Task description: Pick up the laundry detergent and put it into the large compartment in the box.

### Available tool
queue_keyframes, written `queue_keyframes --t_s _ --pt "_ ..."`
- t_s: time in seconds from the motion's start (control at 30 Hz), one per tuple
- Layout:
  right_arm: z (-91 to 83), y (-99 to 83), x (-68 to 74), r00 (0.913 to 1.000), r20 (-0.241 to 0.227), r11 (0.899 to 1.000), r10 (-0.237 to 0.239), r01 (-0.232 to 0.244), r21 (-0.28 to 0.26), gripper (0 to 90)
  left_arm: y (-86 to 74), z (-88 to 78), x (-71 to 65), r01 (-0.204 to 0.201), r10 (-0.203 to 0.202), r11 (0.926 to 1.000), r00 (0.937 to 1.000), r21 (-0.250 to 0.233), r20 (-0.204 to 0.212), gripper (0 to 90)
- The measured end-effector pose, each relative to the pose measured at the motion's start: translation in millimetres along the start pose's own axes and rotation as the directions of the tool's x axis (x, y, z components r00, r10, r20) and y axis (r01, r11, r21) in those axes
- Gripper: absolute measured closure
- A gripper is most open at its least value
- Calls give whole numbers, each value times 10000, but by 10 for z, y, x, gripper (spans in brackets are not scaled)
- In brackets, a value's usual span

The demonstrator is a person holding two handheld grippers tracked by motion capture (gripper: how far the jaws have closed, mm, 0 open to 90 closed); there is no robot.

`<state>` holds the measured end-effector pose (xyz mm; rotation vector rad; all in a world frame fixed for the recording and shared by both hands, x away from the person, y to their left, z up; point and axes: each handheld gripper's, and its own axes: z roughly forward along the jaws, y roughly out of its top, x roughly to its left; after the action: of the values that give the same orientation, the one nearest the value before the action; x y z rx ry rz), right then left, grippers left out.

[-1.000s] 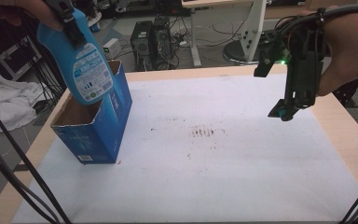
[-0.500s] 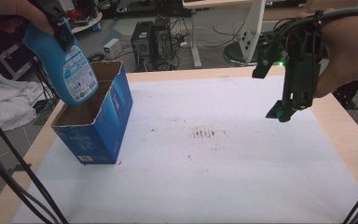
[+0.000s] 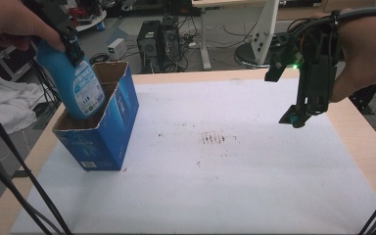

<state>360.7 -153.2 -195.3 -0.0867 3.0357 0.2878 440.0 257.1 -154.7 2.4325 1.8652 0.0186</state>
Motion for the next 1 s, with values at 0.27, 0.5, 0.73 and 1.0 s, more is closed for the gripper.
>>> queue_keyframes --t_s 0.27,0.5,0.73,1.0 --pt "11 16 4 10000 -19 10000 -1 2 58 8 25 345 21 24 -30 9996 9998 283 208 382" --pt "19 16 2 10000 -57 9999 1 0 142 7 48 590 19 -34 28 9989 9999 462 126 382" --pt "15 26 3 10000 -71 9999 -41 42 156 8 39 783 6 -816 816 9949 9967 587 31 382" --pt "17 28 9 10000 -61 9998 -8 9 196 8 20 1029 -29 -1773 1779 9800 9841 905 16 383"
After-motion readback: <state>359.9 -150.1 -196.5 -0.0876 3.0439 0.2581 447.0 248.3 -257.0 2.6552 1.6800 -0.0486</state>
